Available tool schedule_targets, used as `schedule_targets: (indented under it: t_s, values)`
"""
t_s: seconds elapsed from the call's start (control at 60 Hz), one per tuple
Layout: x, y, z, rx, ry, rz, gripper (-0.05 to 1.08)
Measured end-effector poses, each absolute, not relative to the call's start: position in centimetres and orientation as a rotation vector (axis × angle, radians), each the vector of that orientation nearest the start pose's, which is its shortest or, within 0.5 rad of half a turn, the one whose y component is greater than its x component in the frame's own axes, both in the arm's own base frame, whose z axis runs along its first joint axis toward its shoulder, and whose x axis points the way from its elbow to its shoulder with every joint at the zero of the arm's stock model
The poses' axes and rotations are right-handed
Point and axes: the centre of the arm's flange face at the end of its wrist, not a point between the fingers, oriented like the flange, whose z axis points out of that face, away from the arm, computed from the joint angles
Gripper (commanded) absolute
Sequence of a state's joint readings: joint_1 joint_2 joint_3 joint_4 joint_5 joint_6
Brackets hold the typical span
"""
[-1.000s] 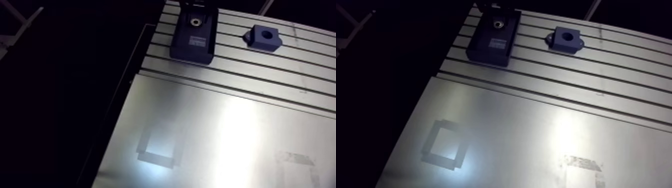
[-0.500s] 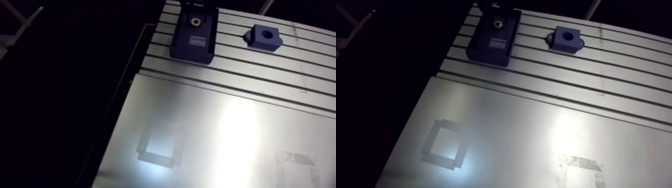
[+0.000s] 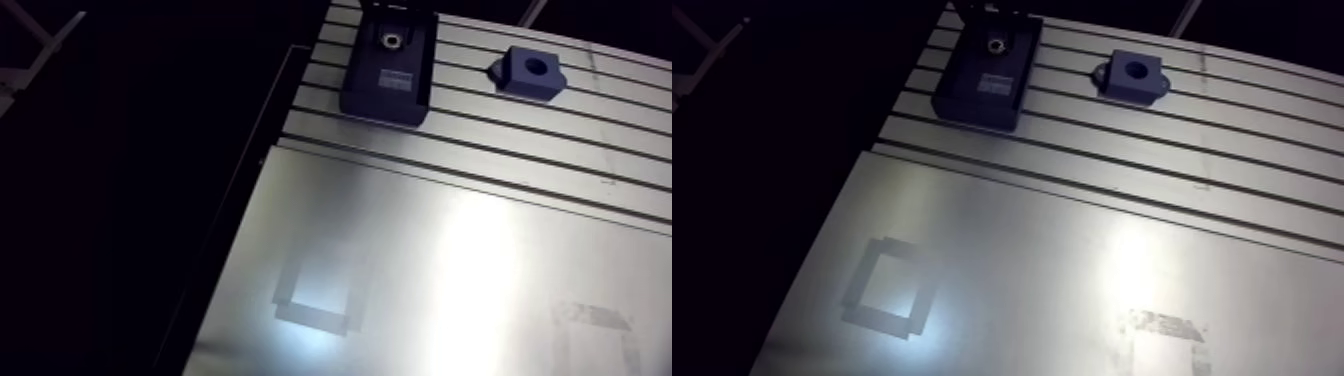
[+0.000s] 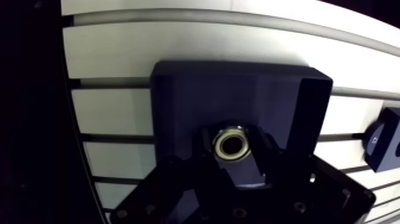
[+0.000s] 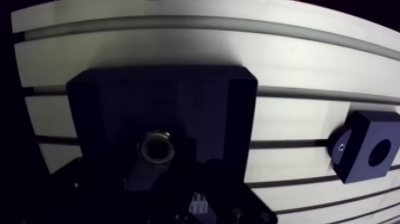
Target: Pick up the bearing and press it into the housing until flush.
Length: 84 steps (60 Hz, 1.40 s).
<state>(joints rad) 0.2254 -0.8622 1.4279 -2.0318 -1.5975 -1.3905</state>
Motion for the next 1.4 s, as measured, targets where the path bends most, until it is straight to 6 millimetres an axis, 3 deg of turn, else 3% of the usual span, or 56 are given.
schedule_targets:
  t_s: [0.4,0.85,1.2,1.4]
  values:
    - [-65.1,-28.2,17.5,-0.069,3.057,0.067,0.63]
    - [-65.4,-27.4,21.3,-0.094,3.089,0.057,0.69]
    - [-65.0,-24.2,26.0,-0.152,3.080,0.056,0.70]
    - [-65.2,-20.7,27.3,-0.151,3.071,0.057,0.70]
